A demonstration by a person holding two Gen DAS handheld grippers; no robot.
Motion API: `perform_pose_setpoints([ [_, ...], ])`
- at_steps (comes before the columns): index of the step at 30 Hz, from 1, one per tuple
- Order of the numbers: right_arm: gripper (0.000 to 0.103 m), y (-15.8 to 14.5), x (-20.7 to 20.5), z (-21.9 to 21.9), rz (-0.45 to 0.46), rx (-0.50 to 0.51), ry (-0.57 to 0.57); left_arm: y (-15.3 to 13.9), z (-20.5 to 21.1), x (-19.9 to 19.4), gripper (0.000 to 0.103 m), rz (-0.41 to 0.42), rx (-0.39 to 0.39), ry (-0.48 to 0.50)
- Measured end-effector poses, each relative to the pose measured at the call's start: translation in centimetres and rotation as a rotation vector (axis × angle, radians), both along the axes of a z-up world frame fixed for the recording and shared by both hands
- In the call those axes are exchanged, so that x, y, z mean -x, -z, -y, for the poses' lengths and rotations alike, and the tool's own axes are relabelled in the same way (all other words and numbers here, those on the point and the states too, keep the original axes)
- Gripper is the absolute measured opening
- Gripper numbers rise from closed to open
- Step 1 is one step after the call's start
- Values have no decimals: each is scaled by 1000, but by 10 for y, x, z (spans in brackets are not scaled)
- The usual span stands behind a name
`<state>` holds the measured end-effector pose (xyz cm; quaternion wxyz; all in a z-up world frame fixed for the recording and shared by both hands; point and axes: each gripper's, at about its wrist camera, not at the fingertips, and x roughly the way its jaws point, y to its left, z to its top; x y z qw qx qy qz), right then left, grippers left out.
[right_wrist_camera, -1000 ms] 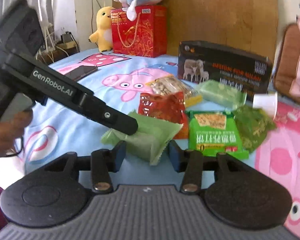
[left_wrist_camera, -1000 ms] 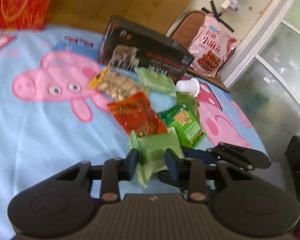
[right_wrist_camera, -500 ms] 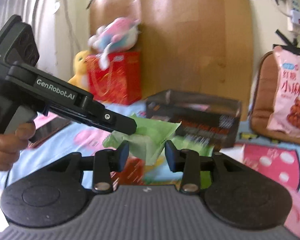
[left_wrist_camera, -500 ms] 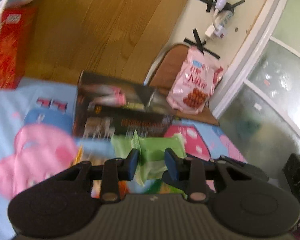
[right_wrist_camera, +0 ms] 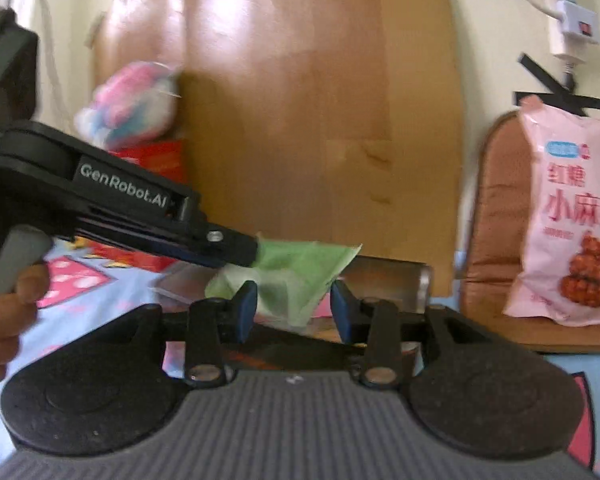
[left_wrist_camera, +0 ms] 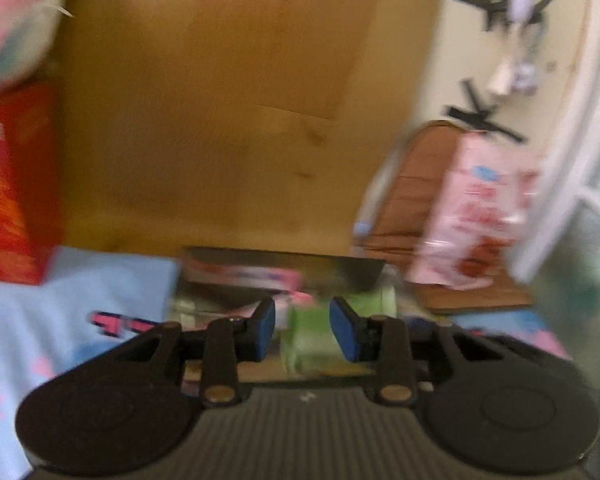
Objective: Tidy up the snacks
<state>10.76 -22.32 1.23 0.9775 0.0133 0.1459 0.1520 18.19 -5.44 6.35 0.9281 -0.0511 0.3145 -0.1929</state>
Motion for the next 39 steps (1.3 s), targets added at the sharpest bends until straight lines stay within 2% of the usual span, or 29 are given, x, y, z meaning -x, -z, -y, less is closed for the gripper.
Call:
perform_pose_setpoints([
  [4,43,-3,17,8,-15,-78,9,5,-7,10,32,29,-50,-63],
  [8,45,-5,47,3,-2,-78,32,11,-15,27,32,38,-87,-99],
  [10,59,0,64,0,-3,-81,54,13,-19,38,32,50,-103,-113],
  [11,62,3,70,-1,-3,-85,71,13,-21,44,32,56,-111,-119],
  [17,63,19,91,-4,-99,-131,89,20,-34,71,33,68,-141,-130],
  [21,62,22,93,-2,-173,-179,57,28,-48,83,33,56,-121,-138],
  [23,57,24,92,3,-195,-197,57,35,-60,86,33,23,-71,-139],
  [24,50,26,87,7,-222,-205,67,40,-65,87,32,-2,-43,-133],
  [25,45,29,83,11,-261,-218,79,45,-68,88,31,-27,-23,-126],
  [28,39,42,64,18,-377,-260,63,58,-70,88,31,-77,2,-99],
  [30,36,45,59,13,-378,-229,63,62,-69,90,31,-87,9,-85],
  [33,38,42,55,6,-348,-142,148,61,-66,90,31,-86,17,-63],
  [36,38,41,51,11,-354,-166,154,58,-60,82,31,-93,30,-37],
  [39,40,41,46,13,-355,-131,159,63,-45,65,33,-134,35,-1],
])
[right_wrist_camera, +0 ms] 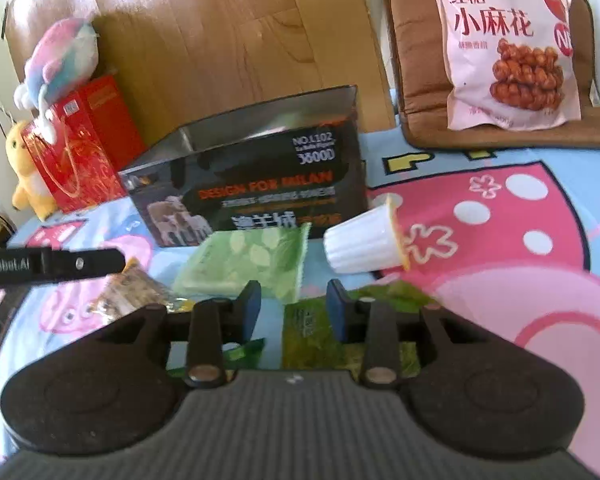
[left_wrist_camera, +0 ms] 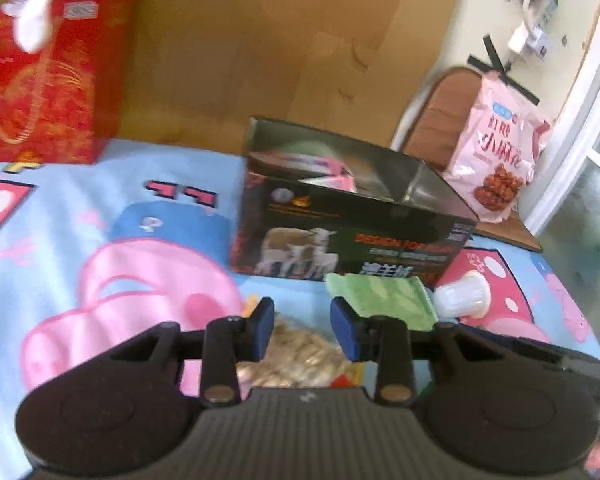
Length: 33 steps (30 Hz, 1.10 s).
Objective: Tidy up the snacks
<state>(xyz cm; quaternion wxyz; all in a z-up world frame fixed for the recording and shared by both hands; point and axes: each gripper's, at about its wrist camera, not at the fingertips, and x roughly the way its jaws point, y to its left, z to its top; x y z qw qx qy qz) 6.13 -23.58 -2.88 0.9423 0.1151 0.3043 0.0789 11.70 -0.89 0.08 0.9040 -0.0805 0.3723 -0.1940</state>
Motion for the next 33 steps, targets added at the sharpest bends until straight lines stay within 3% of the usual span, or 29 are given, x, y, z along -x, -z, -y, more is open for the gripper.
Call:
perform_pose_setpoints([
  [2,43,2,-5,5,-9,-13,-22,5,11,-11,34,-28,-6,16],
  [5,59,2,-8,3,2,16,-79,11,29,-25,42,-54,-24,46],
  [8,60,4,-13,-4,21,87,-113,20,42,-36,53,-78,-29,71],
  [10,61,5,-17,-8,32,109,-137,21,49,-35,52,-63,-39,80],
  [12,59,7,-18,-15,51,152,-175,22,53,-33,41,-72,-8,129],
  [14,42,9,-13,-23,78,180,-216,21,55,-28,38,-73,9,150],
  [15,40,9,-10,-26,90,187,-215,20,56,-24,38,-64,0,152],
  [22,38,-6,30,-29,228,197,-204,-5,34,7,37,-1,101,165],
  [27,37,-20,48,-33,303,198,-193,-27,33,14,37,61,98,160],
  [33,37,-39,36,-34,381,219,-172,-59,42,-3,37,131,91,146],
])
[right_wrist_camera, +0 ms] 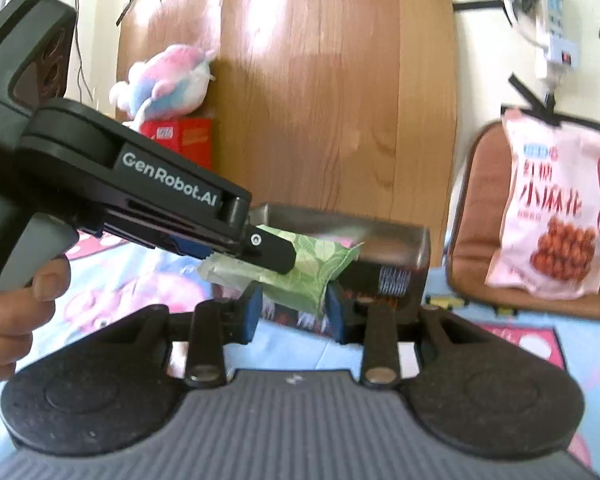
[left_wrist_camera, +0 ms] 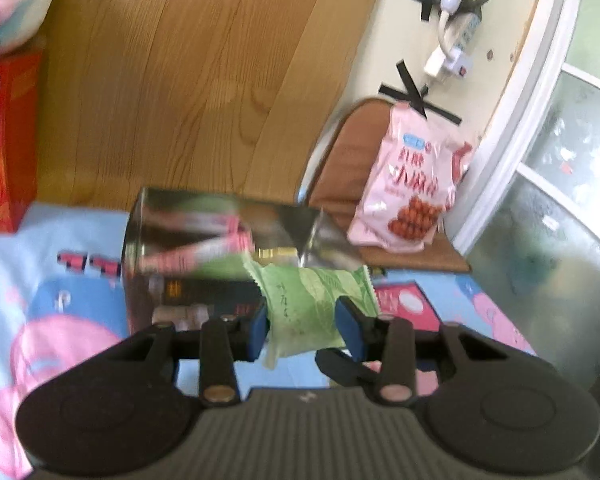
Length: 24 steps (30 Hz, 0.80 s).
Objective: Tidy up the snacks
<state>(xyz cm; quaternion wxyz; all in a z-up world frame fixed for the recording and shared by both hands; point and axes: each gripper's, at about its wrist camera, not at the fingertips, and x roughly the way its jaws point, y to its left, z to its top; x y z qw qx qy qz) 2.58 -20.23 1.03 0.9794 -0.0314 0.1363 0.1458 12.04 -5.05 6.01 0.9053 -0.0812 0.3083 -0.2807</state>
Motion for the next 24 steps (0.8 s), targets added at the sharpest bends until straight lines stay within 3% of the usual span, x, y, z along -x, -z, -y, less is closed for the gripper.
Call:
perform_pose_setpoints([
  [5,42,-11,-43,5,24,11,51,-9,22,-38,42,33,-42,-71],
  [6,51,-11,-54,6,32,26,83,-9,24,-44,42,27,-65,-97],
  [8,55,-10,-63,10,53,62,166,-8,17,-45,41,11,-45,-122],
  [12,55,-9,-46,48,37,-81,201,2,-7,-30,41,-18,0,-123],
  [18,55,23,-28,93,-130,-231,282,27,-3,-15,40,-104,10,-52],
  [24,55,38,-24,71,-218,-151,209,45,11,-9,40,-175,-9,-11],
])
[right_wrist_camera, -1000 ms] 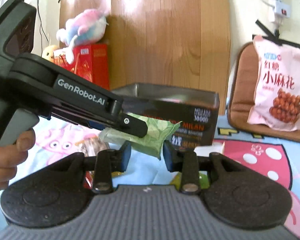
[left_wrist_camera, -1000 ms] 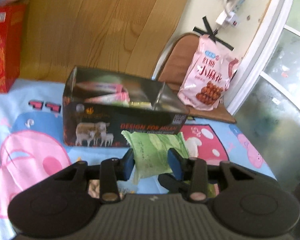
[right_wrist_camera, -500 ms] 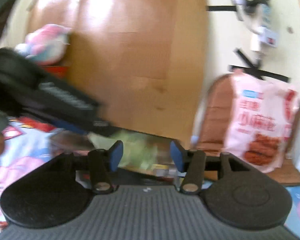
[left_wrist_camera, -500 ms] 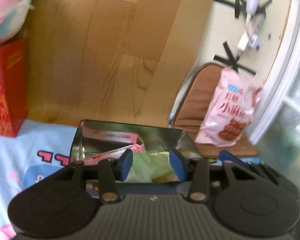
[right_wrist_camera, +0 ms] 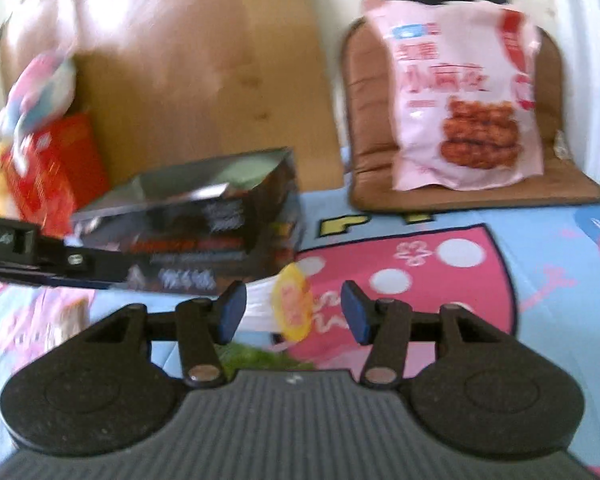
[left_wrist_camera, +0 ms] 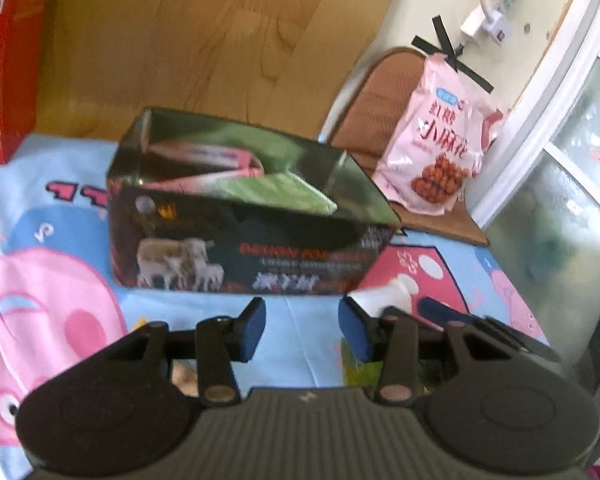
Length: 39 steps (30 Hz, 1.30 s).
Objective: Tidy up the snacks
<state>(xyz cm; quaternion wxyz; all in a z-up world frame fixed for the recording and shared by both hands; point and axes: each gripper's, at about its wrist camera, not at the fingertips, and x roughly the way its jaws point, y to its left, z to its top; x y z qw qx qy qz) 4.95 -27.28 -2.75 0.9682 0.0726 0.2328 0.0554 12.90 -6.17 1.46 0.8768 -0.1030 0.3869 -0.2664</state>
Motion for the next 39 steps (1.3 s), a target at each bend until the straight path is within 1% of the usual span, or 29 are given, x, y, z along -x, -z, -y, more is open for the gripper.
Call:
perform_pose_setpoints([
  [3,56,4,-10,-12,-27,40,-42,2,0,3,40,-7,-9,6],
  [6,56,8,-24,-14,-55,72,-38,2,1,4,40,-13,-14,6],
  [8,54,10,-30,-11,-72,70,-39,2,0,4,40,-18,-11,1],
  [10,53,9,-29,-9,-56,58,-41,1,-3,5,40,-24,-1,-1],
  [13,52,4,-13,-8,-9,41,-40,-2,-12,10,40,-30,32,3],
  [16,52,-5,7,-16,20,5,-101,-7,-22,18,40,-21,62,14],
  [18,52,-9,25,-27,34,11,-136,-9,-26,23,40,-20,77,22],
  [20,52,-9,39,-39,34,25,-169,-11,-30,30,40,-15,89,29],
  [21,52,-8,45,-44,30,31,-183,-13,-32,34,43,-10,92,31],
  [25,52,-7,65,-66,21,62,-229,-19,-41,53,44,20,108,48],
  [28,50,-10,76,-76,28,69,-258,-23,-47,68,47,48,104,53],
  [32,50,-12,90,-91,33,89,-299,-22,-58,81,48,65,101,46],
  [36,49,-4,93,-104,27,138,-317,-10,-70,83,48,25,97,2],
  [39,49,0,96,-111,43,173,-307,-3,-84,87,48,-1,116,-33],
])
